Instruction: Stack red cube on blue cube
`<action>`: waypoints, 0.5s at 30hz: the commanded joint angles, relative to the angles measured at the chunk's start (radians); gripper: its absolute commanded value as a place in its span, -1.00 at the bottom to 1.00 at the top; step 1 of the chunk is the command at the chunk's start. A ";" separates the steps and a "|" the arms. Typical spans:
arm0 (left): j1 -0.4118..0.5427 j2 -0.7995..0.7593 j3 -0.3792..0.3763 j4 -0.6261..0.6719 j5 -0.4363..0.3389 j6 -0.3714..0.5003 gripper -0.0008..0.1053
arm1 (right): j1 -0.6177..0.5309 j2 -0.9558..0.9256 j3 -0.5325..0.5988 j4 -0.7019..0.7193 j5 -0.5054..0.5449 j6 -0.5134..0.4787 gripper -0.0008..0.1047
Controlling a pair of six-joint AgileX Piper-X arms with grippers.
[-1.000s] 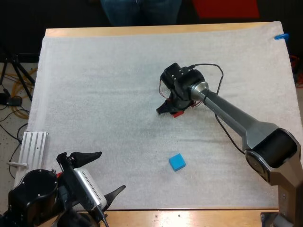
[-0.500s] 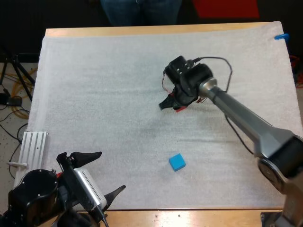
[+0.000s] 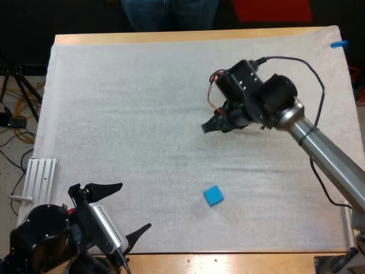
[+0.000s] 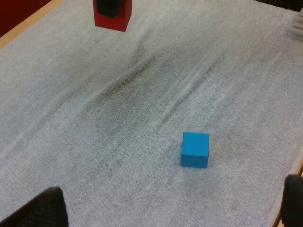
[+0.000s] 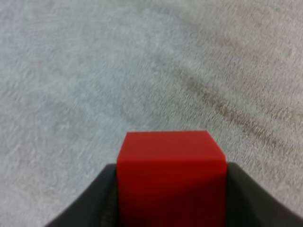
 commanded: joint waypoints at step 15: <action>-0.006 0.004 -0.005 -0.002 -0.007 0.007 0.65 | 0.253 -0.145 0.261 0.011 0.083 0.152 -0.58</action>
